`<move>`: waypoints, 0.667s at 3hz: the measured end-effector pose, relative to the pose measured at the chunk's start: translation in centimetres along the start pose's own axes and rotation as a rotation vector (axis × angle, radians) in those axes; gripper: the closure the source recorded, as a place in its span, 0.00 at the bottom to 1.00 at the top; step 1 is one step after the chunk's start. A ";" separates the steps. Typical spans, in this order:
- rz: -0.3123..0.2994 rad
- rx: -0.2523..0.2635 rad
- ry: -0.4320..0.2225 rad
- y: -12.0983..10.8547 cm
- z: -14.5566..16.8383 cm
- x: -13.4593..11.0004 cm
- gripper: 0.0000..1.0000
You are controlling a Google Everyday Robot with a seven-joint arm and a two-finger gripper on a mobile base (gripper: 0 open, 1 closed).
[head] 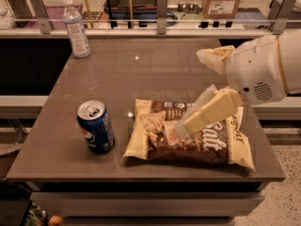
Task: Move pepsi can near blue plastic bottle
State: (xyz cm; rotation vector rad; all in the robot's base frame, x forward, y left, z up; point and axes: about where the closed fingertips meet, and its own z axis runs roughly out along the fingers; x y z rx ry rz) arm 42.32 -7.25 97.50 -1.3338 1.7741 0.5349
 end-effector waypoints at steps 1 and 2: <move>0.005 -0.041 -0.090 1.0 2.5 -1.2 0.00; 0.000 -0.044 -0.097 1.2 2.5 -1.7 0.00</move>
Offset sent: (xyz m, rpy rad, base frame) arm 0.0010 0.0244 -0.0047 0.0747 -0.0030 0.0366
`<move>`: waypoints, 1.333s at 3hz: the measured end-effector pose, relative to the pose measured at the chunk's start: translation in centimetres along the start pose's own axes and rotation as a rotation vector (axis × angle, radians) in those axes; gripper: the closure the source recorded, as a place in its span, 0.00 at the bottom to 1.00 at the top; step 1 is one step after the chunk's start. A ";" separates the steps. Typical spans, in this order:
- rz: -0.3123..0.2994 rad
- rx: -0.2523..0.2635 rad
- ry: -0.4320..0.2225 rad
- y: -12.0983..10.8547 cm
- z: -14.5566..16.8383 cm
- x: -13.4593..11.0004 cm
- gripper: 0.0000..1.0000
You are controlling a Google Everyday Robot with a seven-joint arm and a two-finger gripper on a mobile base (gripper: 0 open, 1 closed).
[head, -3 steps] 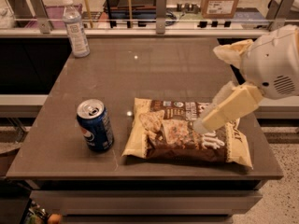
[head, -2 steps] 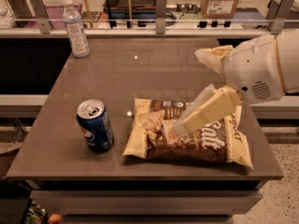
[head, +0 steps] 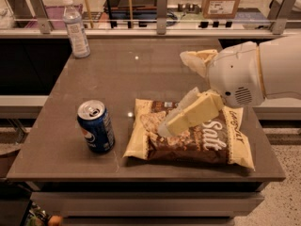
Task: Move pepsi can near blue plastic bottle
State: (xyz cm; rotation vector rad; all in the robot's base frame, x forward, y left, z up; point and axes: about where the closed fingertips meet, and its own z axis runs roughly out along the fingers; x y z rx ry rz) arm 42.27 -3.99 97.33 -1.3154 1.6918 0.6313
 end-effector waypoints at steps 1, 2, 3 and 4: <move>0.000 0.000 0.000 0.0 0.0 0.0 0.00; -0.027 -0.026 -0.028 0.5 1.7 0.2 0.00; -0.069 -0.046 -0.065 1.1 3.7 0.5 0.00; -0.099 -0.058 -0.102 1.1 5.4 0.8 0.00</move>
Offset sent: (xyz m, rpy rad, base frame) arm 0.0032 0.0351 -0.0323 0.0582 -0.0398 0.1032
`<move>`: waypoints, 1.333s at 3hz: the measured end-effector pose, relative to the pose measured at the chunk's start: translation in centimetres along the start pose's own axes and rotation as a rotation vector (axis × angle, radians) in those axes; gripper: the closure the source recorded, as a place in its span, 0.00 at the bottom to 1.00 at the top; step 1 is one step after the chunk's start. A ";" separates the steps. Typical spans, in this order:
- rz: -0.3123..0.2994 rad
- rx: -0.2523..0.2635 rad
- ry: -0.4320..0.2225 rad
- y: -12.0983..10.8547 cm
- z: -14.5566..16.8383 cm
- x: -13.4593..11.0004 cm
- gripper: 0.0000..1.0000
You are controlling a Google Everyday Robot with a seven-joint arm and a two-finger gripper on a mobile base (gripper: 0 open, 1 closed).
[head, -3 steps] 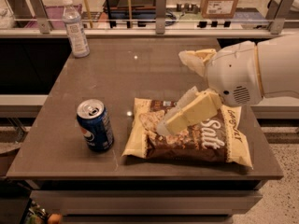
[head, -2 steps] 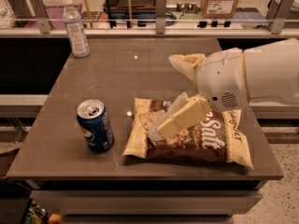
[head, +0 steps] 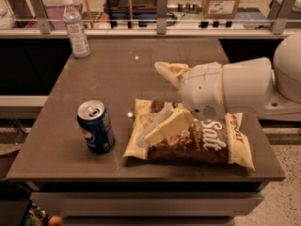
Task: Move pepsi can near blue plastic bottle
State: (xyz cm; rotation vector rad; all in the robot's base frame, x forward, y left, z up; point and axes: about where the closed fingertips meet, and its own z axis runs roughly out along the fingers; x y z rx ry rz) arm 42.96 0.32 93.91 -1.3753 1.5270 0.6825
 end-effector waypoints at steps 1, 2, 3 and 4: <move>0.010 -0.007 -0.039 -0.2 1.8 0.1 0.00; 0.046 -0.026 -0.076 0.4 3.6 0.1 0.00; 0.080 -0.072 -0.112 1.5 5.5 -0.4 0.00; 0.100 -0.104 -0.146 2.4 7.3 -0.9 0.00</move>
Offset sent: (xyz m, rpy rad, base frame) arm 0.0078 0.0514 -0.0305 0.1538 0.0925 0.0252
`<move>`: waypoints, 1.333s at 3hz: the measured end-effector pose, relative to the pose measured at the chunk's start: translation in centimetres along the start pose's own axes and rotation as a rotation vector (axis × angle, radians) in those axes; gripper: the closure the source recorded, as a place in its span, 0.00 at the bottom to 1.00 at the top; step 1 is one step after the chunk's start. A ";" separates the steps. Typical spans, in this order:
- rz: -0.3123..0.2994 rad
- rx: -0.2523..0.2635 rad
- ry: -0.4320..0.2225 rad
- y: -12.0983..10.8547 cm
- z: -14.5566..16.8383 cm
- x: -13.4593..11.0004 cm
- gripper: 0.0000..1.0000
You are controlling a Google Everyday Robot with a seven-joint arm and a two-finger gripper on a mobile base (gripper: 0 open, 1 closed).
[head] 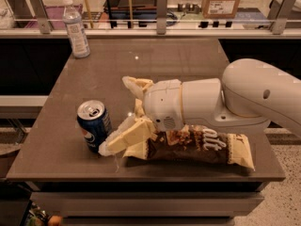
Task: Move pepsi can near blue plastic bottle
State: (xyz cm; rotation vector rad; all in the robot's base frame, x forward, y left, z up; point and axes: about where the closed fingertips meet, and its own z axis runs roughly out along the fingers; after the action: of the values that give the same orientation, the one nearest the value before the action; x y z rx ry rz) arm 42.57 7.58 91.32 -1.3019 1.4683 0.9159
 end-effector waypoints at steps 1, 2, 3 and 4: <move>0.010 -0.005 -0.053 0.0 1.8 0.3 0.00; -0.009 -0.021 -0.104 -0.1 3.4 0.1 0.00; -0.034 -0.048 -0.143 0.0 4.8 -0.1 0.18; -0.037 -0.050 -0.142 0.1 4.8 -0.2 0.41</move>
Offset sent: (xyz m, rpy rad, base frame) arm 0.0144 0.0474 -0.0159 0.1703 -0.0458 0.0532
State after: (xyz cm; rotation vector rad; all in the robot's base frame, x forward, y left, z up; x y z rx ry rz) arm 43.23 12.25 90.18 -1.2700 1.3150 1.0055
